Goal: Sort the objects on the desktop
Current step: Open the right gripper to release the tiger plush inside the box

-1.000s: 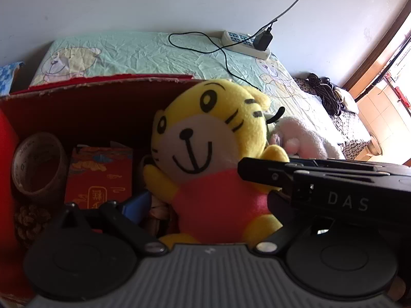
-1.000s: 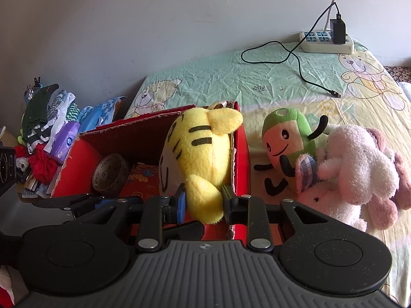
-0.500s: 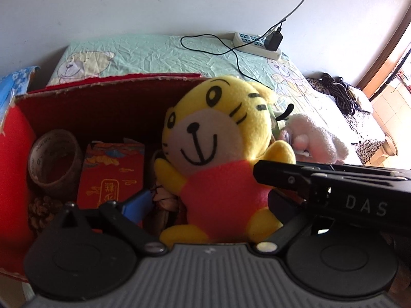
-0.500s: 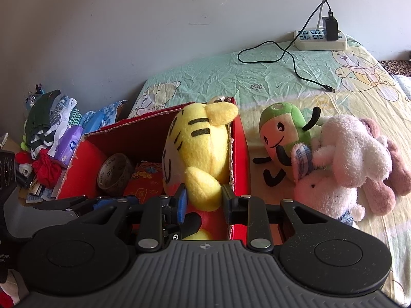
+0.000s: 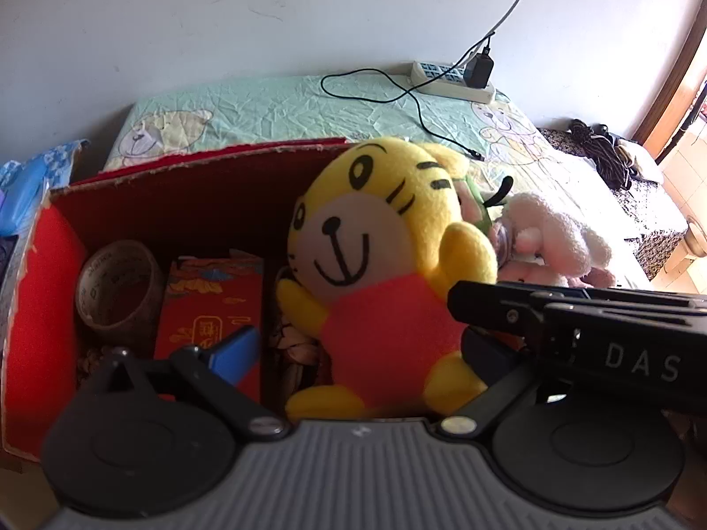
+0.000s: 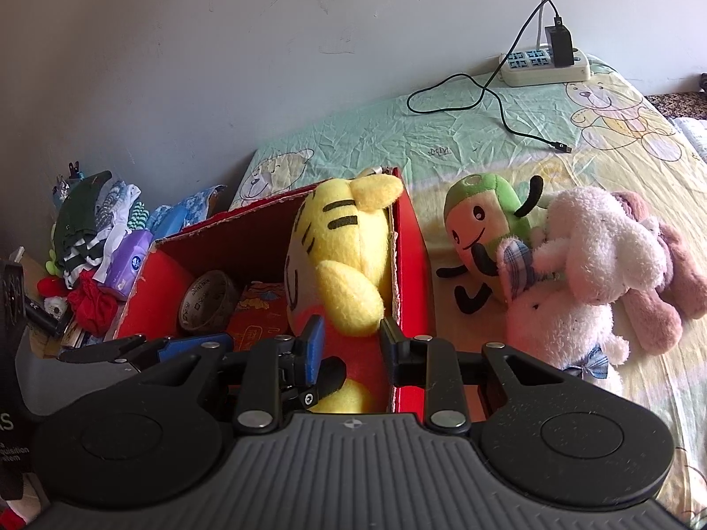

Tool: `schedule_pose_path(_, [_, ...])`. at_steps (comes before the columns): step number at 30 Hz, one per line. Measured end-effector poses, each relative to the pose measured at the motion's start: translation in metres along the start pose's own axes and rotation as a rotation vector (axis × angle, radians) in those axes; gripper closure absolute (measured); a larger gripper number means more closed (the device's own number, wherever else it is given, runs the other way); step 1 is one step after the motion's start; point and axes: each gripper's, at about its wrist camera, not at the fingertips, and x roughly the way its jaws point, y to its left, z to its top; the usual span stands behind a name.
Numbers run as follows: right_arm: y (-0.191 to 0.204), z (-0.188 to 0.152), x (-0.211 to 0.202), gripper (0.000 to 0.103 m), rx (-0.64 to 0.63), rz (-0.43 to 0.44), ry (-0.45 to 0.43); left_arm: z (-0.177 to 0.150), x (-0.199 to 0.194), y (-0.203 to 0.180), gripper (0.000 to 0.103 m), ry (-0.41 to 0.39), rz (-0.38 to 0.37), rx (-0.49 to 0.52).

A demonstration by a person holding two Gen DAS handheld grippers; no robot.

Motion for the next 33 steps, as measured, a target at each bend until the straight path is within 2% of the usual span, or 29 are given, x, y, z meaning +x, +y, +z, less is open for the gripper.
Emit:
schedule_pose_path(10, [-0.007,-0.006,-0.012,0.072,0.035,0.031,-0.045,0.000,-0.010,-0.013,0.005,-0.007,0.057,0.029])
schedule_pose_path(18, [-0.016,-0.003,-0.019,0.071,0.010,0.086,-0.048,-0.001,-0.017,-0.027,0.004,-0.016,0.099,0.012])
schedule_pose_path(26, [-0.035,0.001,-0.031,0.070,-0.008,0.182,-0.046,-0.002,-0.026,-0.041,0.004,-0.030,0.166,-0.025])
schedule_pose_path(33, [-0.053,0.006,-0.039,0.070,-0.020,0.272,-0.042,-0.001,-0.038,-0.064,0.004,-0.071,0.239,-0.002])
